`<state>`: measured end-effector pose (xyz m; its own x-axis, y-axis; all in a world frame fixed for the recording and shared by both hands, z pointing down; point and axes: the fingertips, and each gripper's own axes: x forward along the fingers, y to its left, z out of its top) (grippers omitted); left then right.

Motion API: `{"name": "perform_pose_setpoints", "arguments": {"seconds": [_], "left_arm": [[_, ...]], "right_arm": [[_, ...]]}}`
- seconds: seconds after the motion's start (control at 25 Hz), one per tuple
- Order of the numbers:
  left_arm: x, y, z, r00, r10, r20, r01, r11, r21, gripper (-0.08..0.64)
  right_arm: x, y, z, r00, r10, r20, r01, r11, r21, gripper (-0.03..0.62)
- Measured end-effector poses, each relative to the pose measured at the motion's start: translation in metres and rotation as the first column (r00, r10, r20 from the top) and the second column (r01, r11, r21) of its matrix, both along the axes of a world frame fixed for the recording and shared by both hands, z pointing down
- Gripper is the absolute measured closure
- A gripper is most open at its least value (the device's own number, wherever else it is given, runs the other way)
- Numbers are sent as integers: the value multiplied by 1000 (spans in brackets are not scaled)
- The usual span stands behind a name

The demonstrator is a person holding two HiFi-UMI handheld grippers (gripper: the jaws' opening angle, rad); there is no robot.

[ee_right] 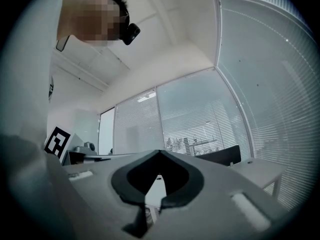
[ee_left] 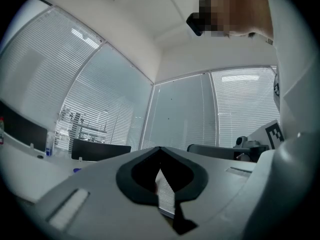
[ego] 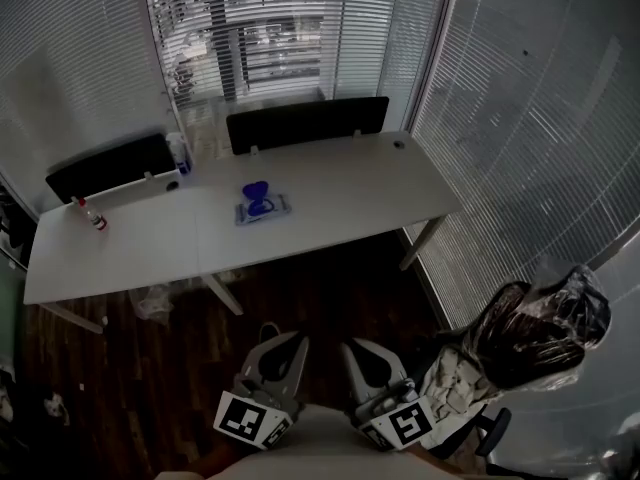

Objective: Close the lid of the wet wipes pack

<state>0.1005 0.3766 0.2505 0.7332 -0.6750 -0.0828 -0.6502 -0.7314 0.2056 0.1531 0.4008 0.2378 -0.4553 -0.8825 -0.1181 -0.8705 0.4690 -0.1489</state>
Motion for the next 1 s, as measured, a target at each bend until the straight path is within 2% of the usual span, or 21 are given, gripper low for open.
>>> {"name": "perform_pose_setpoints", "arguments": {"seconds": [0.24,0.6,0.8,1.0], "left_arm": [[-24,-78,6,1000,5,-19,-5,1000,-1,557],[-94,-231,-2,998,-64,-28,64,998,-12,557],[-118,-303,-7,997,-71,-35,71,997,-12,557],[-136,-359,-8,997,-72,-19,71,996,-51,557]], "right_arm": [[-22,-82,6,1000,11,-22,-11,1000,-4,592],[-75,-242,-11,999,-13,-49,13,1000,10,592],[-95,-316,-8,996,-7,-89,8,1000,16,592],[-123,-373,-23,997,-29,-65,30,999,15,592]]}}
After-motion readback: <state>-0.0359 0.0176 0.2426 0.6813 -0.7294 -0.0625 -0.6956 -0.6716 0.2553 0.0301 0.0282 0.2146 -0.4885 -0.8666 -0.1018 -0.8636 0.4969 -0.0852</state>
